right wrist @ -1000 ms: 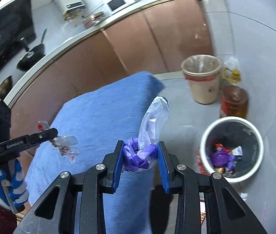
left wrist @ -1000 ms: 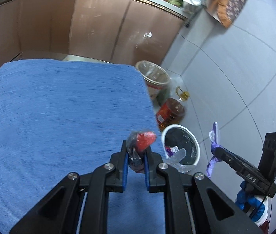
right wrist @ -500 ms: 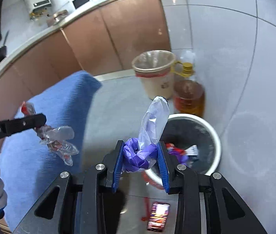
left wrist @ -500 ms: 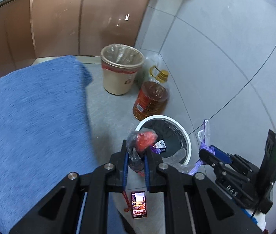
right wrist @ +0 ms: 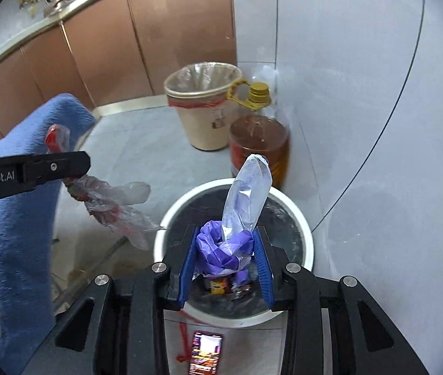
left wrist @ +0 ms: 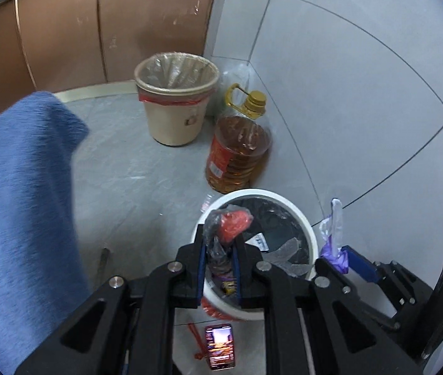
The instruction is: Collect trash
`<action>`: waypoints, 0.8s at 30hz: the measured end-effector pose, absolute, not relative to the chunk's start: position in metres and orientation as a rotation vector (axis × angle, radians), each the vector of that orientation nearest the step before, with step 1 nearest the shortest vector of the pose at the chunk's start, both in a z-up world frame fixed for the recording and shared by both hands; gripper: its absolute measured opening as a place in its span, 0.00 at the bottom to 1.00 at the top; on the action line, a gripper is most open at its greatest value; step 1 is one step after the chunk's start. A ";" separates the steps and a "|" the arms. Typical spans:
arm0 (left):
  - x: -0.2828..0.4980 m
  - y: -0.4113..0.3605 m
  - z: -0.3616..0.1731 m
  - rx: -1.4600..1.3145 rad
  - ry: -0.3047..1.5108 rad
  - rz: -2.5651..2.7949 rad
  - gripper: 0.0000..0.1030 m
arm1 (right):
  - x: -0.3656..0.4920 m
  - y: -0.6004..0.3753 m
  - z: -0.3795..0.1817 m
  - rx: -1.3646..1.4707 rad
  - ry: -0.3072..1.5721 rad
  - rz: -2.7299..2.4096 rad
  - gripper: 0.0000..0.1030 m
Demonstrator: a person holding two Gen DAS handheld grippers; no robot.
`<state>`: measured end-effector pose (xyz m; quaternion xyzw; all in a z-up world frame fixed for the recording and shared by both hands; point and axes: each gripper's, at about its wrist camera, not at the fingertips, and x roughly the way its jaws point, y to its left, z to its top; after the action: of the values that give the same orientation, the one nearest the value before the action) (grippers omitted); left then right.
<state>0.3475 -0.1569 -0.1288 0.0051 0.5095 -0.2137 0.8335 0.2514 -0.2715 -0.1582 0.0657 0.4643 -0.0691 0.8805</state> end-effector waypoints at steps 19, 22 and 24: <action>0.307 -0.138 -0.092 -0.023 0.989 -0.510 0.42 | 0.218 -0.258 -0.130 0.150 0.904 -0.165 0.51; 0.285 -0.114 -0.070 -0.040 0.943 -0.489 0.42 | 0.203 -0.244 -0.111 0.152 0.873 -0.149 0.52; 0.273 -0.099 -0.059 -0.050 0.924 -0.482 0.43 | 0.192 -0.232 -0.098 0.148 0.852 -0.132 0.53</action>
<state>0.2729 -0.0986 -0.0587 -0.0240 0.4412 -0.2300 0.8671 0.1918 -0.2317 -0.0975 0.0718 0.4125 -0.0640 0.9059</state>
